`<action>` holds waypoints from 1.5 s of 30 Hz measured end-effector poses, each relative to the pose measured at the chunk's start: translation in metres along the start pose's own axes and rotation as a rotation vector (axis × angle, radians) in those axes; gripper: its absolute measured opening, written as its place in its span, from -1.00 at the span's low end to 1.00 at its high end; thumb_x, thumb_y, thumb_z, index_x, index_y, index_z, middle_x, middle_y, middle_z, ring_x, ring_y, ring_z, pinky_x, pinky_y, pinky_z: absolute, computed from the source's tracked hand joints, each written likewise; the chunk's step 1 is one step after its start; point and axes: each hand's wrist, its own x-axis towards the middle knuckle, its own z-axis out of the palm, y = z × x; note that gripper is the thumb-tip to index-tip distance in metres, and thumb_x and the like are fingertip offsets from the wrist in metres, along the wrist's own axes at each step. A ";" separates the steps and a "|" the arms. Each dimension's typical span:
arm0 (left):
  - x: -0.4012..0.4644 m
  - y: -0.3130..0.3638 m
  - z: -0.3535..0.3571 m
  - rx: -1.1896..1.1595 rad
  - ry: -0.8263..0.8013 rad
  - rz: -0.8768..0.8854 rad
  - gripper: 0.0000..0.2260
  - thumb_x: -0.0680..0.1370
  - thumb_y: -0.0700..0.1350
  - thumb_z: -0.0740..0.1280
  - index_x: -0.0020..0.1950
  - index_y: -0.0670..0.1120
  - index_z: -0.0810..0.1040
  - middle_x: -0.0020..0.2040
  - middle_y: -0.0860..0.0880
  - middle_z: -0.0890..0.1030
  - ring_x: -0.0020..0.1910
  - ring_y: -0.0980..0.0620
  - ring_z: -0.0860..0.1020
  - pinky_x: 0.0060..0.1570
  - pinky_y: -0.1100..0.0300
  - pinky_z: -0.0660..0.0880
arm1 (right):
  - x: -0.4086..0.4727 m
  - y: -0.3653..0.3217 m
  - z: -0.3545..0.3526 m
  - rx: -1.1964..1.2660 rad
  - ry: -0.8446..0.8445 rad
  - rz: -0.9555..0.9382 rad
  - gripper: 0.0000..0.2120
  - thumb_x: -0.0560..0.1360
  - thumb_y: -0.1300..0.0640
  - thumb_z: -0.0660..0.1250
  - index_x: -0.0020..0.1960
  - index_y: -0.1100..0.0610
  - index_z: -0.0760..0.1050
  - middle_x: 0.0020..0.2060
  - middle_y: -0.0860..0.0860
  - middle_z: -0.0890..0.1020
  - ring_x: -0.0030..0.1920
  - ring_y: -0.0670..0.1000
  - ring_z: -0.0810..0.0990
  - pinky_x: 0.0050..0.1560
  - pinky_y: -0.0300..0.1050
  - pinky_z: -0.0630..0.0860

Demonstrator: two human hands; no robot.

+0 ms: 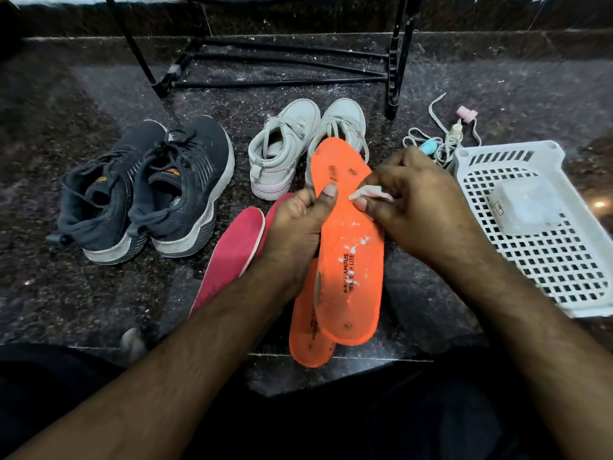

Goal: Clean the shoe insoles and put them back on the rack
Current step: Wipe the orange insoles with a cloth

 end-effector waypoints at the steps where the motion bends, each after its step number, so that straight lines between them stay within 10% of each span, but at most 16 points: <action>1: 0.001 -0.001 0.000 0.004 0.000 0.016 -0.75 0.67 -0.12 0.29 0.25 -0.27 0.53 -0.01 -0.26 0.66 -0.17 -0.10 0.62 -0.05 -0.01 0.61 | -0.001 -0.004 0.001 0.006 -0.011 -0.034 -0.85 0.46 0.05 0.49 0.00 0.03 0.62 -0.09 -0.03 0.54 -0.12 -0.07 0.51 -0.12 -0.31 0.29; 16: 0.003 -0.006 -0.002 0.014 0.018 0.139 -0.85 0.68 -0.23 0.22 0.19 -0.28 0.49 -0.05 -0.24 0.63 -0.25 0.00 0.60 -0.22 0.17 0.57 | -0.011 -0.023 0.004 0.041 -0.160 -0.106 -0.85 0.47 0.13 0.46 0.03 0.02 0.70 -0.19 0.02 0.63 -0.16 0.04 0.61 -0.06 -0.05 0.49; 23: -0.001 -0.013 -0.003 0.156 0.080 0.187 -0.85 0.67 -0.18 0.26 -0.09 -0.13 0.46 -0.37 0.02 0.61 -0.45 0.14 0.51 -0.42 0.26 0.46 | -0.016 -0.025 0.001 0.058 -0.282 0.054 -0.90 0.48 -0.01 0.45 -0.21 -0.08 0.65 -0.31 -0.10 0.67 -0.30 -0.21 0.58 -0.30 -0.44 0.35; 45: -0.002 -0.012 -0.005 0.114 0.106 0.139 -0.88 0.68 -0.15 0.27 0.01 -0.19 0.46 -0.17 -0.23 0.55 -0.27 -0.06 0.48 -0.28 0.10 0.44 | -0.014 -0.031 0.010 0.016 -0.199 0.045 -0.91 0.48 0.04 0.46 -0.04 0.00 0.69 -0.18 -0.05 0.63 -0.15 -0.04 0.59 -0.15 -0.29 0.35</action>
